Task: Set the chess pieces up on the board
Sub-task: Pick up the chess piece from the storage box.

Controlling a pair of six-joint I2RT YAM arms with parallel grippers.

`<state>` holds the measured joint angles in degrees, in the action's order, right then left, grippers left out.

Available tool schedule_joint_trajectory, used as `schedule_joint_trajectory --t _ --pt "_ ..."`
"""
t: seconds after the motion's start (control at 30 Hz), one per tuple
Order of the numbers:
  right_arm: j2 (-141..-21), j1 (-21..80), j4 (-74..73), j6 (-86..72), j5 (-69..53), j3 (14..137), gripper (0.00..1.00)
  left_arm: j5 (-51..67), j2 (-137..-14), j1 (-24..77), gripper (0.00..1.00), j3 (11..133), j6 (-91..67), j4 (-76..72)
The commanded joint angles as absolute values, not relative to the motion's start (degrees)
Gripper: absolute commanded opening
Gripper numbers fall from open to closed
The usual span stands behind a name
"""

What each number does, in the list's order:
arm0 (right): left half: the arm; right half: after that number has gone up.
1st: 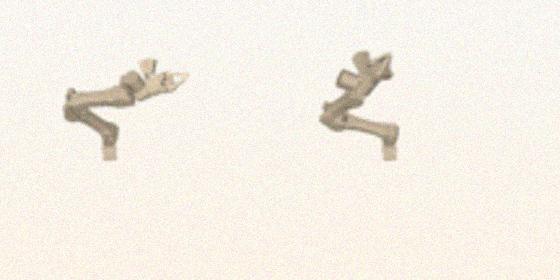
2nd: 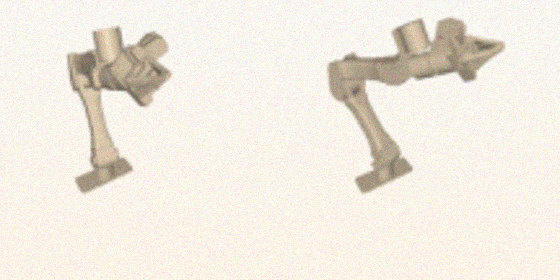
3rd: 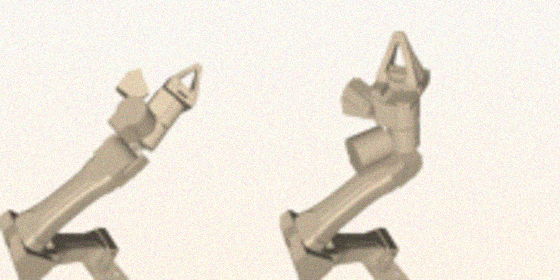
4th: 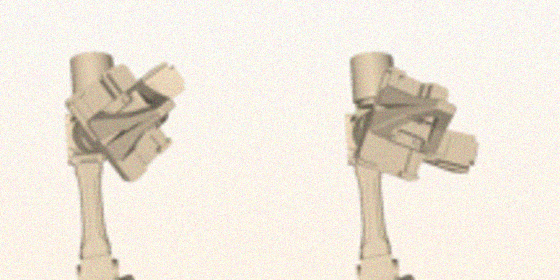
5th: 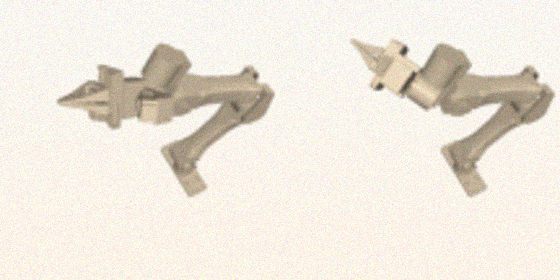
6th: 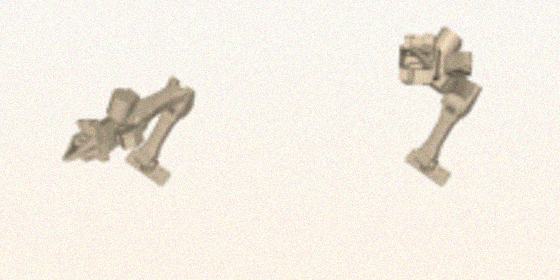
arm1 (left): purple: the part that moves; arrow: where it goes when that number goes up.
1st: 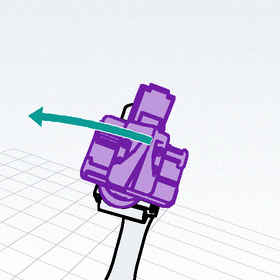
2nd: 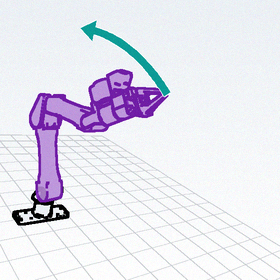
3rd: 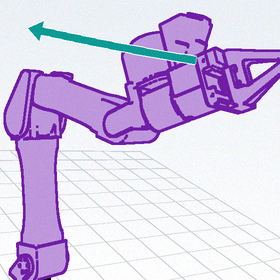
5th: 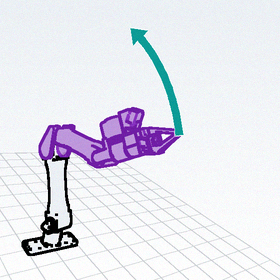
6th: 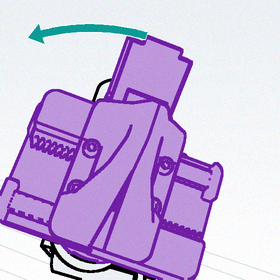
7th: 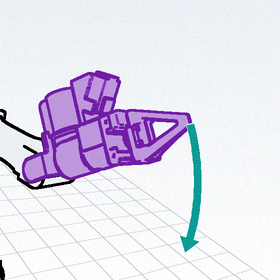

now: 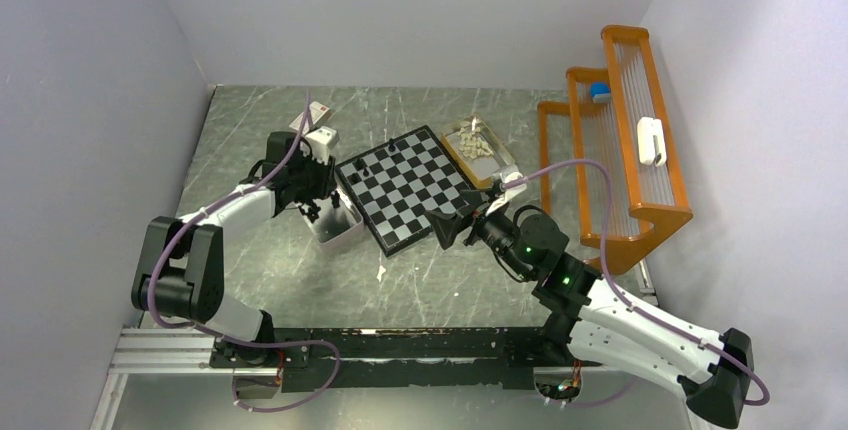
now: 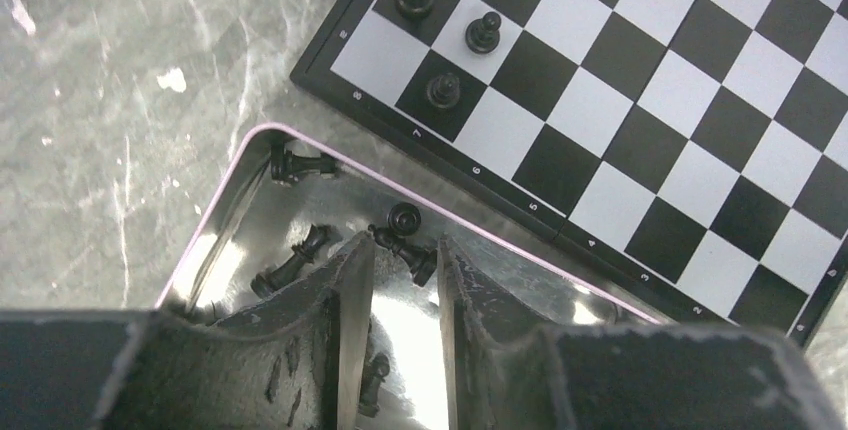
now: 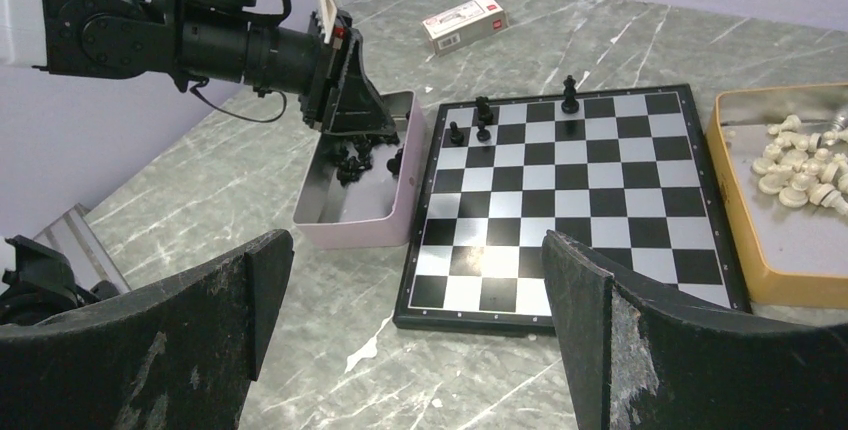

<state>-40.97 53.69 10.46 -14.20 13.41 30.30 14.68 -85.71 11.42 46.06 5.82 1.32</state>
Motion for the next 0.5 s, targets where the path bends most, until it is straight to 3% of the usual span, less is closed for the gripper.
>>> schedule_joint_trajectory --t 0.0,0.47 --pt "-40.6 53.5 12.4 -14.5 13.4 29.9 1.00 20.6 -84.9 10.9 0.35 44.6 14.4 -6.6" --pt "-39.6 53.5 11.5 -13.5 13.3 30.2 1.00 25.3 -84.6 9.7 0.35 42.6 23.5 -6.0"
